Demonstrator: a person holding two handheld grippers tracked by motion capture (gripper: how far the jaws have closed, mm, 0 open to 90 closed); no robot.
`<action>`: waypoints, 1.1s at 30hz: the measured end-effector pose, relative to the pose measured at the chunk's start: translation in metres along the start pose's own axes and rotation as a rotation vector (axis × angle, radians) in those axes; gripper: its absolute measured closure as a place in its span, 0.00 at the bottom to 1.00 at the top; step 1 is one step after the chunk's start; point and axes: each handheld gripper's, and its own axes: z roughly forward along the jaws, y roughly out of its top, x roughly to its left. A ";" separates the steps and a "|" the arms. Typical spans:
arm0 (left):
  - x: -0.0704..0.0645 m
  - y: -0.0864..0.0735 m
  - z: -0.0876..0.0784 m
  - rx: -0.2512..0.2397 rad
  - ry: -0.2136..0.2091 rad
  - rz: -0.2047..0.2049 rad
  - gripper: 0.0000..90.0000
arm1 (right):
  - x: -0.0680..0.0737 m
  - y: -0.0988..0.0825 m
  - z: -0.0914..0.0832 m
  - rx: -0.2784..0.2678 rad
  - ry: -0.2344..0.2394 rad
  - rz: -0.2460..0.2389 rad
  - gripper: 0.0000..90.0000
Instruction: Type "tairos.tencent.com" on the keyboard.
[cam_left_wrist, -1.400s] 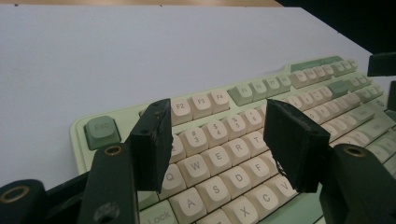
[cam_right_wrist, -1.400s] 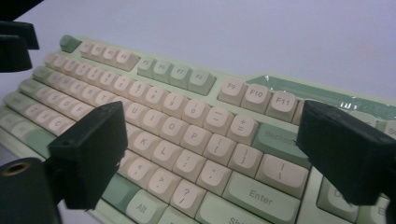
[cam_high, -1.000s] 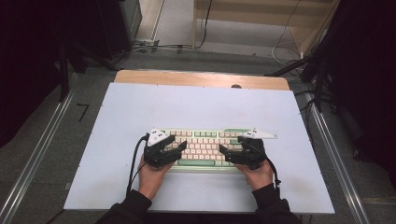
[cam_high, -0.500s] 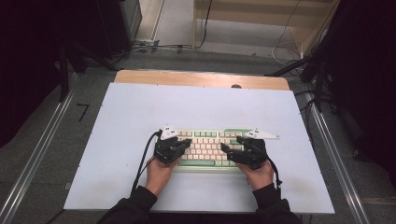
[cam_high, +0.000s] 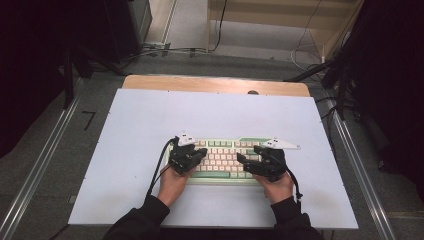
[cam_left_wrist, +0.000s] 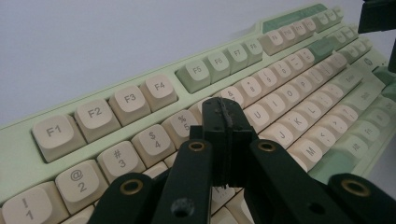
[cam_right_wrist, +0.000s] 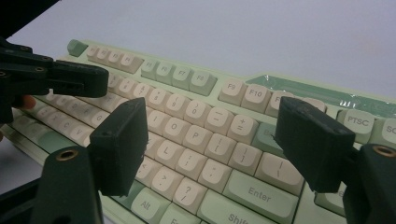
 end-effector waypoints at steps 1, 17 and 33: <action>0.000 0.000 0.001 0.004 0.001 -0.001 1.00 | 0.000 0.000 0.000 0.000 -0.002 0.000 0.26; -0.003 -0.002 0.008 0.025 0.010 0.002 1.00 | 0.001 0.000 0.001 0.001 -0.007 -0.009 0.26; 0.005 0.011 -0.030 -0.135 0.010 -0.026 0.31 | 0.001 -0.001 -0.002 -0.009 -0.006 -0.011 0.26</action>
